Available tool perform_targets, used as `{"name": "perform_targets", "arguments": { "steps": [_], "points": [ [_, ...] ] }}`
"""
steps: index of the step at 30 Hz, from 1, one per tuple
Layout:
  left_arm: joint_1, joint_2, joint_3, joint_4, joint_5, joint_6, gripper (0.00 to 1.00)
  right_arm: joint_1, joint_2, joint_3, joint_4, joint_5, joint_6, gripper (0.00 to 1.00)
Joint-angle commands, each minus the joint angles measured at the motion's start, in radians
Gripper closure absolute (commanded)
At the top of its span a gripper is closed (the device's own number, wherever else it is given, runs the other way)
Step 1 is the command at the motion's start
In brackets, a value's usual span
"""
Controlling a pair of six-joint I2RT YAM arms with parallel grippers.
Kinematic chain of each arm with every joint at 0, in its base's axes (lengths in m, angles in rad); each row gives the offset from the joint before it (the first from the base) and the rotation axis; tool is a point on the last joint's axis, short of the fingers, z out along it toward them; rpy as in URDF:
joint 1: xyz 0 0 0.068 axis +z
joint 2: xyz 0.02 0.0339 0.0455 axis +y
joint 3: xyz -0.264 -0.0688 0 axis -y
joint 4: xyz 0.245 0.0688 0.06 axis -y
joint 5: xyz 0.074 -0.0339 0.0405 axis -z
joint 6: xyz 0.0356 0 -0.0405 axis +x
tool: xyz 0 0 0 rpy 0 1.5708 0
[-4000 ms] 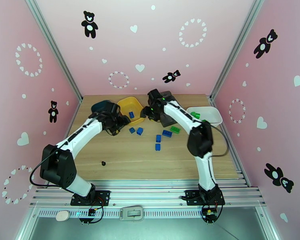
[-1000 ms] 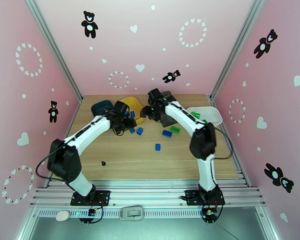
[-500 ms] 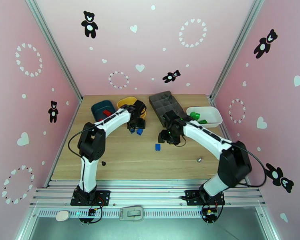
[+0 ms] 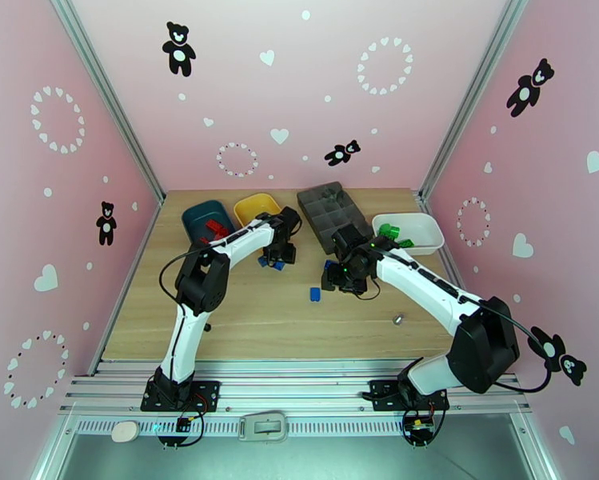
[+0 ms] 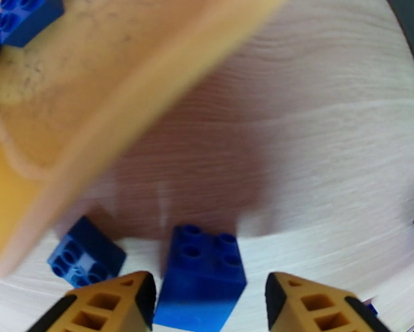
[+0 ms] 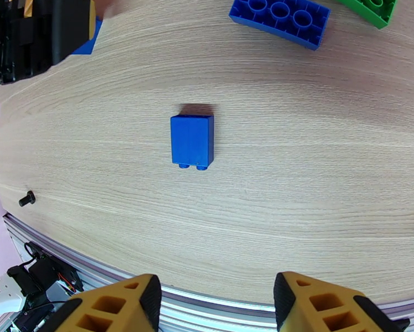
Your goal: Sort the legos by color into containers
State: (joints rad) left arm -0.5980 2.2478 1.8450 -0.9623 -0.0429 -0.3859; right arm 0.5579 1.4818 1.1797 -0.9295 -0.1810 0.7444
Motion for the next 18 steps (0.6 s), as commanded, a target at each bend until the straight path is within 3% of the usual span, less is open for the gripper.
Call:
{"name": "perform_targets", "arguments": {
  "steps": [1,10,18],
  "points": [
    [-0.005,-0.003,-0.005,-0.008,-0.018,-0.016,0.42,0.0,-0.005,-0.009,-0.024,0.008,-0.002,0.42],
    [-0.006,0.013,0.0,-0.029,-0.038,-0.036,0.49,0.001,0.002,-0.014,-0.007,0.003,-0.005,0.42],
    [-0.007,-0.008,0.002,-0.036,-0.02,-0.032,0.66,-0.007,0.01,-0.012,0.004,-0.001,-0.011,0.42]
  ]
}}
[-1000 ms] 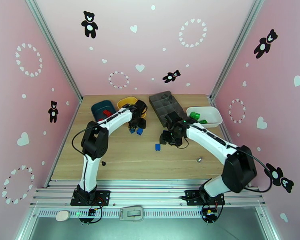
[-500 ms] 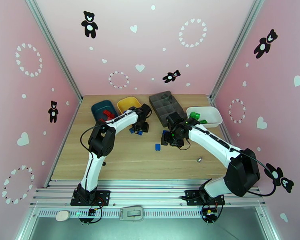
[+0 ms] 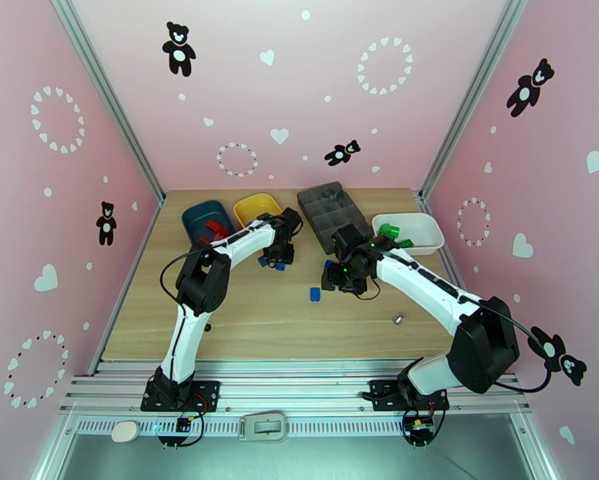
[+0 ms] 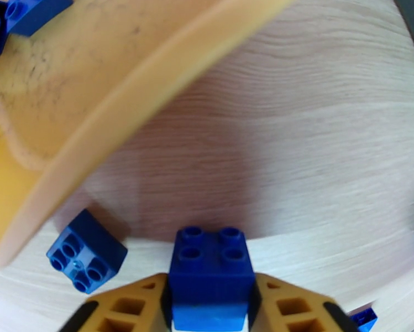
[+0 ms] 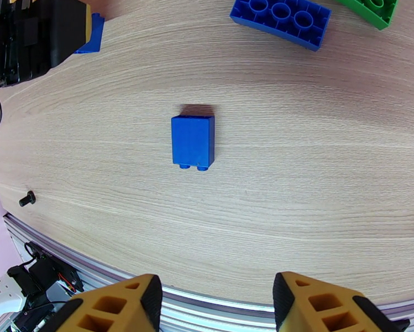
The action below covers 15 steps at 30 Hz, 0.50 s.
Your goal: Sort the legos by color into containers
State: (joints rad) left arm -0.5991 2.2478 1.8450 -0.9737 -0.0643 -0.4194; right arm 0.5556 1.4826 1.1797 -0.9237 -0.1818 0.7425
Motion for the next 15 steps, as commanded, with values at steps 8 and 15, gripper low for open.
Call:
{"name": "perform_targets", "arguments": {
  "steps": [8,15],
  "points": [
    [-0.005,-0.092,0.071,-0.059,0.029,-0.003,0.71,-0.015,0.047,0.012,0.02,-0.018,-0.019,0.42],
    [0.043,-0.128,0.276,-0.144,0.029,-0.004,0.7,-0.015,0.097,0.056,0.035,-0.032,-0.021,0.43]
  ]
}}
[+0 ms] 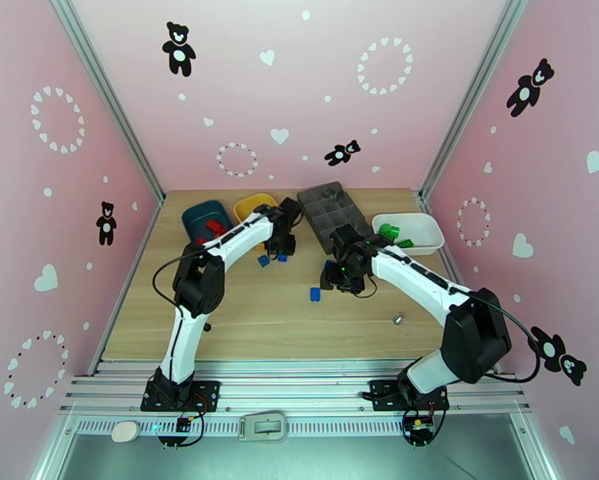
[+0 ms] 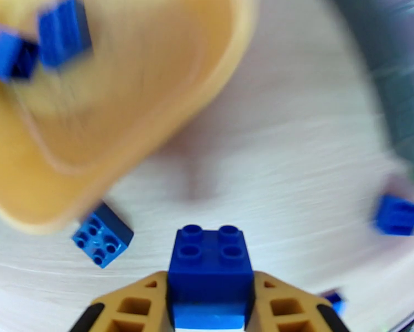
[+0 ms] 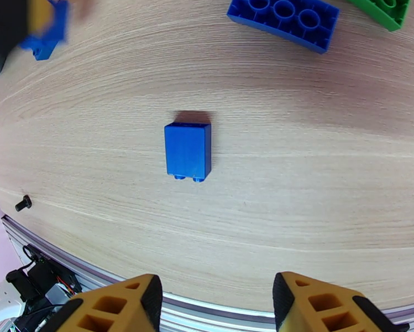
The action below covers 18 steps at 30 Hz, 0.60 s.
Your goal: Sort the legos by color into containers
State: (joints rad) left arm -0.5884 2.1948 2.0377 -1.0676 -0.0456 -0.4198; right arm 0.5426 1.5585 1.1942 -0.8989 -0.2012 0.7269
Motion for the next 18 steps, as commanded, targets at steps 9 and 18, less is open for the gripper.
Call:
{"name": "perform_targets", "arguments": {
  "steps": [9,18],
  "points": [
    [0.204,0.024,0.316,-0.105,0.002,-0.014,0.67,0.002,0.063,0.087,-0.005,-0.005,0.003,0.43],
    [0.252,0.108,0.444,-0.147,0.018,-0.027,0.28,0.04,0.142,0.12,-0.04,0.027,0.021,0.37]
  ]
}}
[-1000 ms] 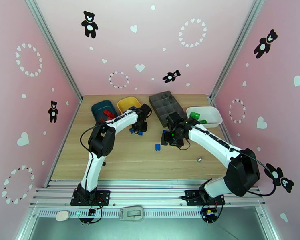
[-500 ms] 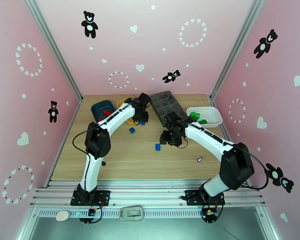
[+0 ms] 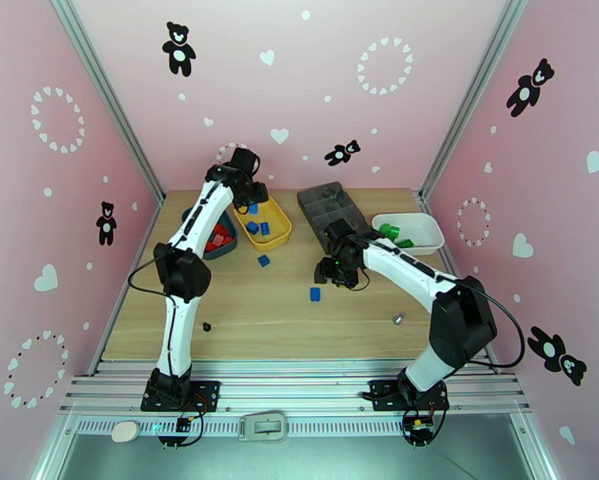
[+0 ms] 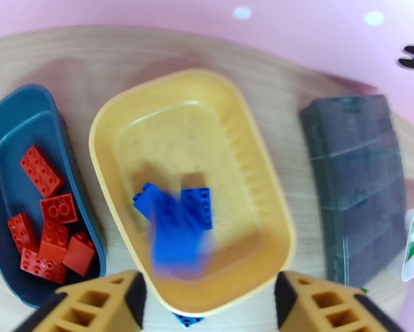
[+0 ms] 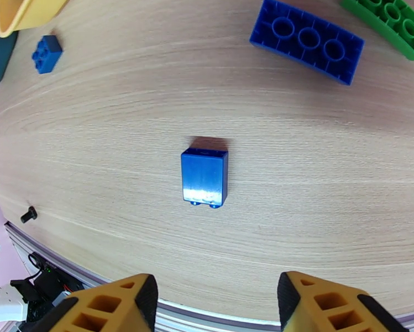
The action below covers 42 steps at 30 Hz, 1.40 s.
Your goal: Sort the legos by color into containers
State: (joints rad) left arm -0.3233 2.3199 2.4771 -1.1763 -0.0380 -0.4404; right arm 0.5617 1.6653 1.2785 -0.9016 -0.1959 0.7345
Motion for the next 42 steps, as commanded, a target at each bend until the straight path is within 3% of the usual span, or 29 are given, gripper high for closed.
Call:
{"name": "perform_targets", "arguments": {
  "steps": [1,17,24,31,42],
  "points": [
    [-0.013,-0.043,-0.028,-0.027,0.015,-0.011,0.27,0.031,0.049,0.04,-0.039,0.026,0.014,0.37],
    [-0.069,-0.639,-0.894,0.25,0.019,-0.189,0.15,0.102,0.238,0.13,-0.036,0.093,0.036,0.44],
    [-0.085,-0.81,-1.17,0.298,0.029,-0.273,0.02,0.105,0.301,0.161,-0.032,0.09,0.029,0.44],
    [-0.095,-0.914,-1.36,0.352,0.038,-0.352,0.02,0.107,0.355,0.174,-0.028,0.095,0.036,0.49],
    [-0.118,-0.922,-1.425,0.38,0.044,-0.39,0.02,0.112,0.373,0.174,-0.031,0.118,0.043,0.57]
  ]
}}
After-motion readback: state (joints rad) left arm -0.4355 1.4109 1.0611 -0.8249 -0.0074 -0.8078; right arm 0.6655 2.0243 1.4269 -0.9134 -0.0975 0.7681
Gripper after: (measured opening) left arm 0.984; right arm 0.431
